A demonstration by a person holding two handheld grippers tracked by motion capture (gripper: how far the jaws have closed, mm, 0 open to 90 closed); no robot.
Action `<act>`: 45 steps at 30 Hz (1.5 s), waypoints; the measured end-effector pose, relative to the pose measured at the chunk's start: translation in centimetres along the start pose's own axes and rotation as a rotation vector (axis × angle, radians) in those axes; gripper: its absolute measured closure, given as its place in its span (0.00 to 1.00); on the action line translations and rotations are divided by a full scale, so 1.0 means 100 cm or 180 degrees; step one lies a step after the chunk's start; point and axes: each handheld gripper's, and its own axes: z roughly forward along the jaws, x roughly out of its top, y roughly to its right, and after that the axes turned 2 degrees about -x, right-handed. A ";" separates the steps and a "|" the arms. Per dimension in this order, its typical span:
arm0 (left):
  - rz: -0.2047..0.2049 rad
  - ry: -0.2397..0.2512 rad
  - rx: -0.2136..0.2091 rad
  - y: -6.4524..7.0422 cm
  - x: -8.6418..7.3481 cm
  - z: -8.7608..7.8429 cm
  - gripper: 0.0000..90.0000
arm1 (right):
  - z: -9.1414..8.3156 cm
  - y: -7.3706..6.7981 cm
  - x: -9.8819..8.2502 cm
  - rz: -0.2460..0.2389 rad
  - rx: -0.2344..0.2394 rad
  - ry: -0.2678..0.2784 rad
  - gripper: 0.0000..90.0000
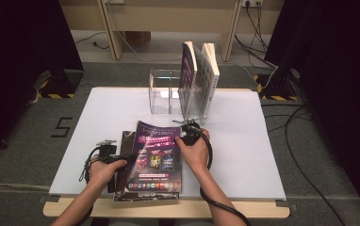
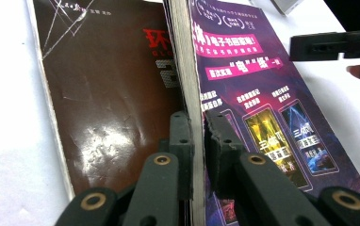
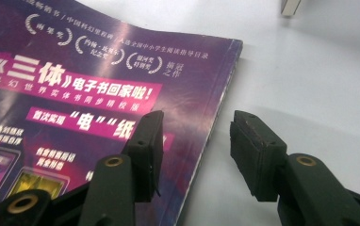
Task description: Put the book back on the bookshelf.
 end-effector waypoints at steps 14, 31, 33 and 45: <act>0.0053 0.0011 0.0055 0.000 -0.001 0.002 0.88 | 0.016 0.005 0.012 0.0099 0.0110 -0.0110 0.57; 0.0092 -0.0019 0.0068 -0.001 0.000 0.004 0.87 | 0.020 0.006 0.016 0.0305 0.0077 -0.0095 0.60; 0.0095 -0.0026 0.0071 -0.001 0.000 0.004 0.87 | 0.020 0.005 0.015 0.0314 0.0058 -0.0069 0.60; 0.0197 -0.0043 0.0141 0.001 0.001 0.005 0.86 | 0.008 0.001 0.019 0.0169 -0.0015 0.0009 0.79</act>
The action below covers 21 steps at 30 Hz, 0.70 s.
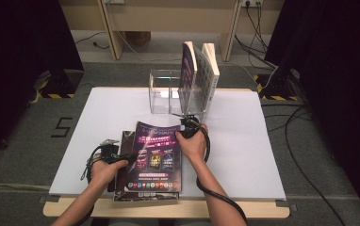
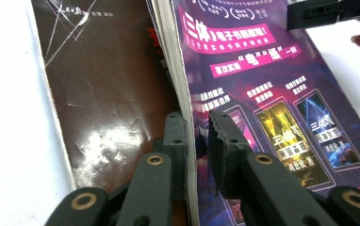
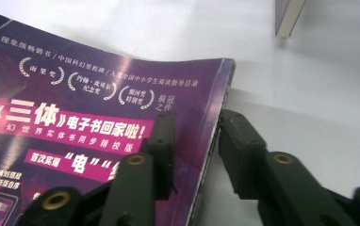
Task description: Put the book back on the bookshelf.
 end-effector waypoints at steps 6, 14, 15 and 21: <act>-0.0005 0.0000 -0.0004 -0.001 0.000 0.000 0.86 | -0.004 -0.004 0.001 -0.0068 0.0009 0.0058 0.80; 0.0010 -0.0014 0.0005 -0.003 0.000 -0.001 0.86 | -0.012 -0.002 0.009 0.0141 0.0390 0.0187 0.78; 0.0007 -0.0015 0.0004 -0.003 0.000 -0.001 0.86 | -0.013 -0.003 0.010 0.0126 0.0401 0.0186 0.78; 0.0002 -0.0011 0.0004 -0.003 0.000 -0.001 0.86 | -0.013 -0.007 0.009 0.0078 0.0320 0.0173 0.77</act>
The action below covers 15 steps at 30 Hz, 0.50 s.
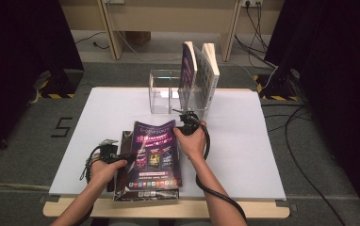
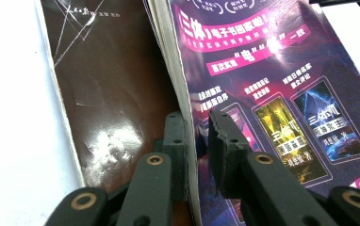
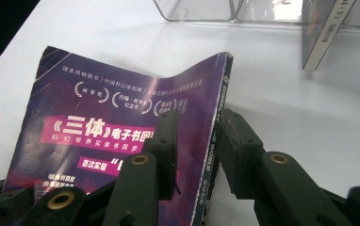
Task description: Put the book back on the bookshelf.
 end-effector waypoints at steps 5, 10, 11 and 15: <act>-0.0005 0.0002 -0.0002 0.000 0.000 0.000 0.86 | 0.000 0.002 -0.002 0.0045 0.0046 0.0016 0.77; -0.0035 0.0006 0.0005 -0.001 -0.001 0.000 0.86 | -0.004 -0.004 -0.005 0.0062 0.0105 0.0107 0.77; -0.0033 0.0012 0.0001 -0.001 -0.001 0.000 0.86 | -0.005 -0.006 -0.005 0.0041 0.0113 0.0112 0.77; -0.0025 0.0013 0.0012 -0.001 -0.001 0.000 0.86 | -0.005 -0.007 -0.004 0.0073 0.0159 0.0081 0.77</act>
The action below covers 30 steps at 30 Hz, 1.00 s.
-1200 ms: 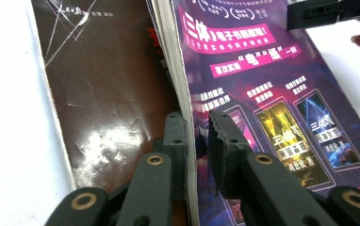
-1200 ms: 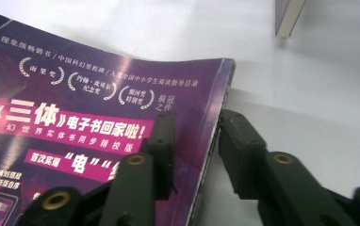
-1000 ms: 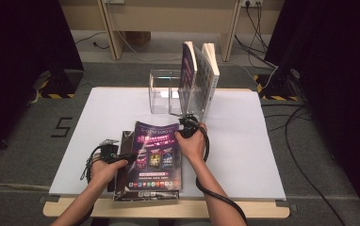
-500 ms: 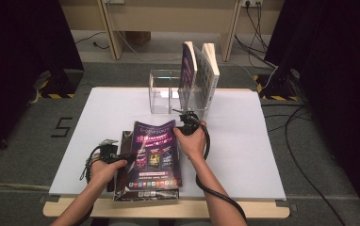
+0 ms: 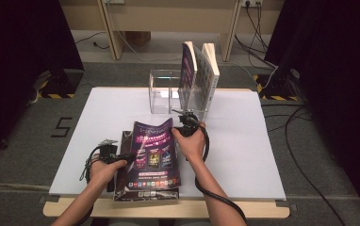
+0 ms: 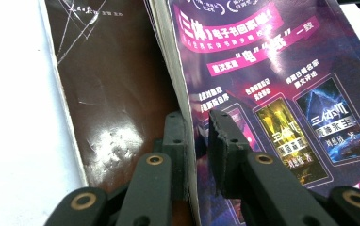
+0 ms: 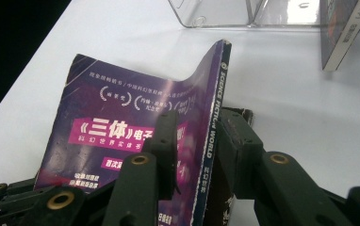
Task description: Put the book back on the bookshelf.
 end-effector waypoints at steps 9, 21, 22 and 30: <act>-0.0036 0.0041 -0.0024 -0.001 -0.001 0.000 0.86 | 0.011 0.002 -0.003 0.0068 0.0170 -0.0144 0.81; -0.0094 0.0073 -0.0065 -0.003 -0.003 -0.001 0.85 | 0.020 0.012 0.011 0.0056 0.0234 -0.0374 0.90; -0.0102 0.0075 -0.0068 -0.003 -0.002 -0.001 0.85 | 0.019 0.011 0.011 0.0075 0.0259 -0.0370 0.90; -0.0016 0.0155 0.0050 -0.004 -0.006 -0.008 0.77 | 0.004 0.005 0.013 0.0033 0.0326 -0.0248 0.94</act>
